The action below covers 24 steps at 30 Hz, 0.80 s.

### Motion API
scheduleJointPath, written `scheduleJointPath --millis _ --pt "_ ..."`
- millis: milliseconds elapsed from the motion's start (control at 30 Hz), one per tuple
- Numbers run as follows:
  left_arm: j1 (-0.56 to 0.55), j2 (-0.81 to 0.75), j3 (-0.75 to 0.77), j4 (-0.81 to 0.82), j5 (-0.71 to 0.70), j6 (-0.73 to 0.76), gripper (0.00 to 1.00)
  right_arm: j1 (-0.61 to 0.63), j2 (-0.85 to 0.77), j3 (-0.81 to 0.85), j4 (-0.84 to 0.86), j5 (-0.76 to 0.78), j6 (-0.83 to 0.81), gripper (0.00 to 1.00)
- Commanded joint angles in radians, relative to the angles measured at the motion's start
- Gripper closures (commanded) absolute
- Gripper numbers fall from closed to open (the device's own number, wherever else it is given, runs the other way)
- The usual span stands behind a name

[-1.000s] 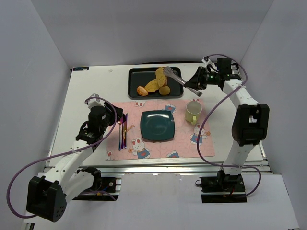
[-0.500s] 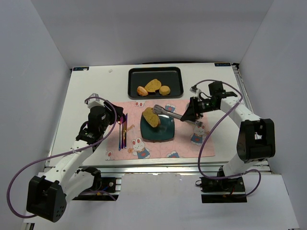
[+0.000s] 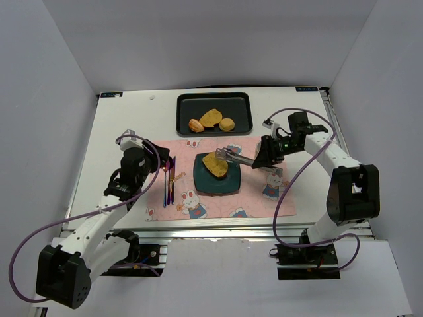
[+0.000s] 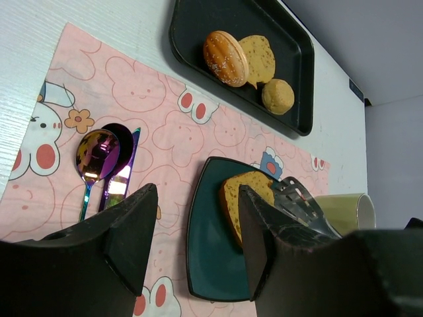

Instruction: Place the bread

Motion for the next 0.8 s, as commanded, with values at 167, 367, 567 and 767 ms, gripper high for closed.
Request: scheduleJointPath --millis 167,367,567,767 --pt "0.003 -0.031 -0.006 0.014 -0.001 0.0 0.39 -0.001 -0.039 0.155 0.012 0.034 -0.034 0.56" --pt "0.003 -0.03 0.002 0.013 -0.001 0.005 0.39 0.002 0.042 0.321 0.024 0.062 -0.033 0.59" --pt "0.003 -0.022 0.005 0.013 0.0 0.005 0.39 0.016 0.173 0.454 0.152 0.146 0.064 0.6" --pt "0.003 -0.005 0.03 -0.001 -0.004 0.01 0.39 0.018 0.398 0.695 0.156 0.199 0.095 0.6"
